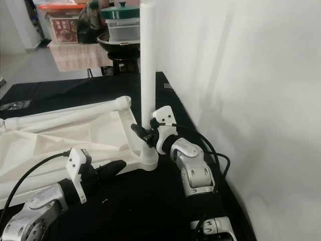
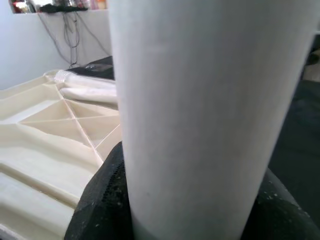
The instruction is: Building children table
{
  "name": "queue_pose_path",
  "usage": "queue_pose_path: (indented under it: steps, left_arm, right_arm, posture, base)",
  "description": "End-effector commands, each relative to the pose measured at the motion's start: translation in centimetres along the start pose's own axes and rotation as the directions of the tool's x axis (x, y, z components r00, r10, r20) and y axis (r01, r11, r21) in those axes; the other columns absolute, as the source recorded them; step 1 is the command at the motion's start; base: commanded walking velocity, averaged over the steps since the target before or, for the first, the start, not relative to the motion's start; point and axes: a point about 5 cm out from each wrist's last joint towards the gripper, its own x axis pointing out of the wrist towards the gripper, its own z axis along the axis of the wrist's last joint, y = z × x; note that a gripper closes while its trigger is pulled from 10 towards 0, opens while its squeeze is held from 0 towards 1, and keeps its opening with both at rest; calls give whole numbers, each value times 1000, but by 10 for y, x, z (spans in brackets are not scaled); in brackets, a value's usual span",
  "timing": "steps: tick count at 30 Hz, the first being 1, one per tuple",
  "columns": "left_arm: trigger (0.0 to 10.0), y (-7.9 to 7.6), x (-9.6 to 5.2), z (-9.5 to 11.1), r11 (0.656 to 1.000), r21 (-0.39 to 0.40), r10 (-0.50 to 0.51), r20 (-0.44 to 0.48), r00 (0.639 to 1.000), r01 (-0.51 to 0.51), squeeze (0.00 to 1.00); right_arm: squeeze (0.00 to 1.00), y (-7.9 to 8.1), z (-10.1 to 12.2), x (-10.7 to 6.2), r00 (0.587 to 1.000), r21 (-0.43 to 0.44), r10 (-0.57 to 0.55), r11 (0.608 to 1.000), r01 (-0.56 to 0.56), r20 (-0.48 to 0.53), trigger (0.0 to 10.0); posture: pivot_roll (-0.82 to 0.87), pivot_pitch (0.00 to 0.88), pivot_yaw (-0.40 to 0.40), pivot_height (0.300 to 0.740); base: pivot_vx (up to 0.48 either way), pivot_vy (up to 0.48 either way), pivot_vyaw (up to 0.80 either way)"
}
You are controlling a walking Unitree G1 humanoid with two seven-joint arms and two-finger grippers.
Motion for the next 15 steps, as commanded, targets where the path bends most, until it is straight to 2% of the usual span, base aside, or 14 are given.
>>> queue_pose_path:
  steps: [1,2,3,4,5,6,7,9,10,13,14,15]
  left_arm:
    - [10000,2,-2,0,1000,4,13,-8,1000,-13,0]
    - [10000,2,-2,0,1000,4,13,-8,1000,-13,0]
    - [10000,1,-2,0,1000,2,10,-9,1000,-10,0]
    - [10000,1,-1,0,1000,1,7,-9,1000,-7,0]
    - [10000,1,-1,0,1000,1,7,-9,1000,-7,0]
    - [10000,0,-1,0,1000,0,6,-9,1000,-6,0]
    - [10000,0,-1,0,1000,0,6,-9,1000,-6,0]
    - [10000,-1,0,0,1000,-1,6,-7,1000,-6,0]
    - [10000,-1,0,0,1000,-1,7,-7,1000,-7,0]
    - [10000,-1,0,0,1000,0,8,-6,1000,-8,0]
    - [10000,-2,0,0,1000,0,8,-7,1000,-8,0]
    - [10000,-2,0,0,1000,0,8,-7,1000,-8,0]
  right_arm:
    - [569,-8,6,-5,996,-1,86,996,-86,-36,10000]
    - [569,-8,6,-5,996,-1,86,996,-86,-36,10000]
    - [925,-9,15,-7,989,-12,147,989,-147,-21,10000]
    - [1000,-13,25,-8,977,-34,215,976,-214,7,10000]
    - [1000,-13,25,-8,977,-34,215,976,-214,7,10000]
    - [1000,-16,33,-9,955,-57,295,954,-293,33,10000]
    - [1000,-16,33,-9,955,-57,295,954,-293,33,10000]
    - [1000,-21,44,-11,898,-110,432,899,-423,78,10000]
    - [1000,-21,44,-11,862,-103,501,864,-493,78,10000]
    - [1000,-21,43,-10,838,-93,540,841,-533,76,10000]
    - [0,-22,40,-8,814,-82,578,815,-573,60,10000]
    - [0,-22,40,-8,814,-82,578,815,-573,60,10000]
  posture:
    - [-60,0,-26,740]
    - [-60,0,-26,740]
    - [-59,0,-27,740]
    - [-58,0,-29,740]
    - [-58,0,-29,740]
    - [-54,0,-36,740]
    - [-54,0,-36,740]
    - [-46,0,-42,740]
    - [-39,0,-46,740]
    - [-39,0,-46,740]
    - [-31,0,-50,740]
    - [-31,0,-50,740]
  base:
    - [0,0,0]
    - [0,0,0]
    - [0,0,0]
    - [0,0,0]
    - [0,0,0]
    - [0,0,0]
    - [0,0,0]
    - [0,0,0]
    - [0,0,0]
    - [0,0,0]
    - [0,0,0]
    - [0,0,0]
